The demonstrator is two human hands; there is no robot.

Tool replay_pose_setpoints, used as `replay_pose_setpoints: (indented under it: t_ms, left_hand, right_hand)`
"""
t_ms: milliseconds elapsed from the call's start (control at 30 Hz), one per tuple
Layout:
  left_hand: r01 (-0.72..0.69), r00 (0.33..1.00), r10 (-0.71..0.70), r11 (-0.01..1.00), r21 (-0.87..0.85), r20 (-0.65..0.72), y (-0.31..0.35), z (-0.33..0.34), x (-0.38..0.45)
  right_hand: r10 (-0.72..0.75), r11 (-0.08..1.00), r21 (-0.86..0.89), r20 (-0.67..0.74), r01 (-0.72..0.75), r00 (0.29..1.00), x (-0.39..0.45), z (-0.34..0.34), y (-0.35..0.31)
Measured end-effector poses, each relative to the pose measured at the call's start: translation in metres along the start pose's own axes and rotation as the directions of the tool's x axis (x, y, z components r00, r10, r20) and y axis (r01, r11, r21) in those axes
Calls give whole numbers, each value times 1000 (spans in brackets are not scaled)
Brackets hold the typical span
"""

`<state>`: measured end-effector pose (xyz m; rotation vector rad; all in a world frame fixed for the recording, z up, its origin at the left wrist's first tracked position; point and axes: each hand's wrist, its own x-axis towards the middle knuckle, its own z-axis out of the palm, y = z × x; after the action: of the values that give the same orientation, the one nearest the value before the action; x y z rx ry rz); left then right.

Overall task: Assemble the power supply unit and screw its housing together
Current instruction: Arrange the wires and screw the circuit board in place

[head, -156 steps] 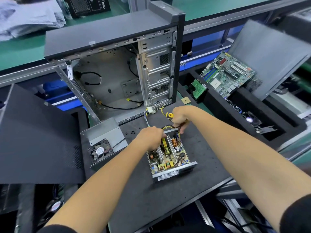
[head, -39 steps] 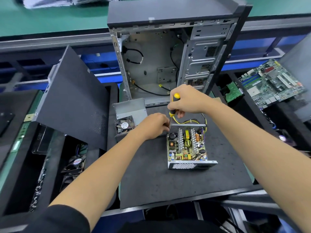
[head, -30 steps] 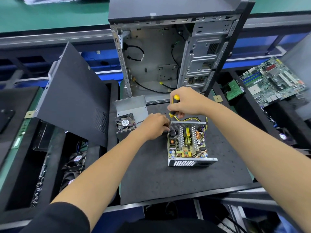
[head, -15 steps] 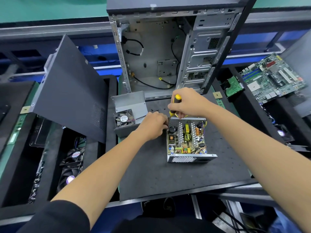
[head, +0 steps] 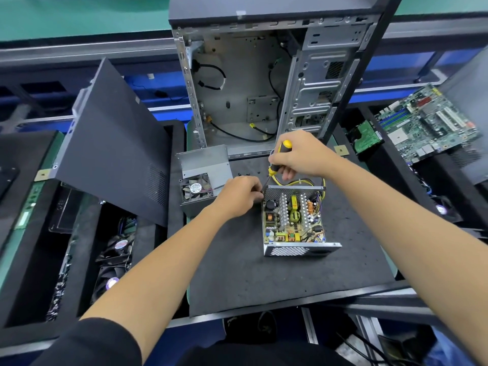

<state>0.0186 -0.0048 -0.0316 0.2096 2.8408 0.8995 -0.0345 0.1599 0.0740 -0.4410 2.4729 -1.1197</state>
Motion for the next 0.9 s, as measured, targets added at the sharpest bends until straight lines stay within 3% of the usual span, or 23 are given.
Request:
replay_pose_setpoints:
  t_ms: [467, 667, 900]
  left_hand:
    - [-31, 996, 29, 999, -31, -79, 1, 2, -3]
    - [-122, 991, 125, 990, 73, -38, 6, 3, -2]
    - [-140, 984, 148, 987, 83, -100, 8, 5, -4]
  right_hand:
    - [17, 999, 39, 4, -17, 1000, -2, -7, -6]
    - [27, 999, 24, 26, -28, 999, 0, -8, -5]
    - [29, 1000, 0, 23, -29, 999, -1, -10, -7]
